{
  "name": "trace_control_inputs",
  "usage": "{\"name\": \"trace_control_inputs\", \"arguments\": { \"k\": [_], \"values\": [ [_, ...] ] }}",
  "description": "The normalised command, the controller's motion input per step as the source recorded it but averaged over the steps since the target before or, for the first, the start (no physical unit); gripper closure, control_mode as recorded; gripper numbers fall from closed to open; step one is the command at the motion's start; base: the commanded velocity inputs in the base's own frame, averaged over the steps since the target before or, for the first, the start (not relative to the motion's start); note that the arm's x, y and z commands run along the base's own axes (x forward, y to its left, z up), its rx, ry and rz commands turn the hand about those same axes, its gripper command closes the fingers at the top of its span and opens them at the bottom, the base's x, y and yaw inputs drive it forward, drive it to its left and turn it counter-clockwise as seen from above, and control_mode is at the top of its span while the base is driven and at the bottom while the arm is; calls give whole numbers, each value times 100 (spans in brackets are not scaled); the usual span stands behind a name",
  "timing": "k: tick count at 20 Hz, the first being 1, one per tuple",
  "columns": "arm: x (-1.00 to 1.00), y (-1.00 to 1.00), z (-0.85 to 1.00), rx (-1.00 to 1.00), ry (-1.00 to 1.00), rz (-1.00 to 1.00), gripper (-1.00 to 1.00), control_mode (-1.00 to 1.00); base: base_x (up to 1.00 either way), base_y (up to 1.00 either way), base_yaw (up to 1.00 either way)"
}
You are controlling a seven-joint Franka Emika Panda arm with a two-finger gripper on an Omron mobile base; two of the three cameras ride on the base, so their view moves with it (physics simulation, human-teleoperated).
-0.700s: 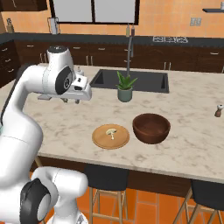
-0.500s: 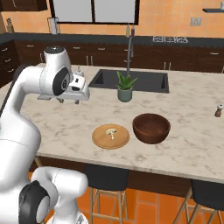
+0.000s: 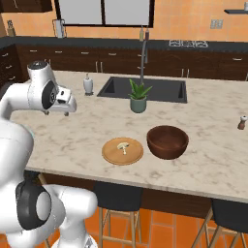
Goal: Pick the chicken drumstick and mushroom from their plates and place them in the bowl. Then put the bowl in the fridge.
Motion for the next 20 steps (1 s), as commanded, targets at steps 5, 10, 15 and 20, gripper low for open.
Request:
{"name": "trace_control_inputs", "arguments": {
  "k": [5, 10, 15, 20],
  "values": [
    [55, 92, -34, 1, 0, 9, -100, -100, 0, 0, 0],
    [29, 99, -36, 0, 8, 10, -100, -100, 0, 0, 0],
    [13, 86, -21, 0, 14, 6, -100, -100, 0, 0, 0],
    [-13, 55, -38, 0, 1, 15, -100, -100, 0, 0, 0]
  ]
}}
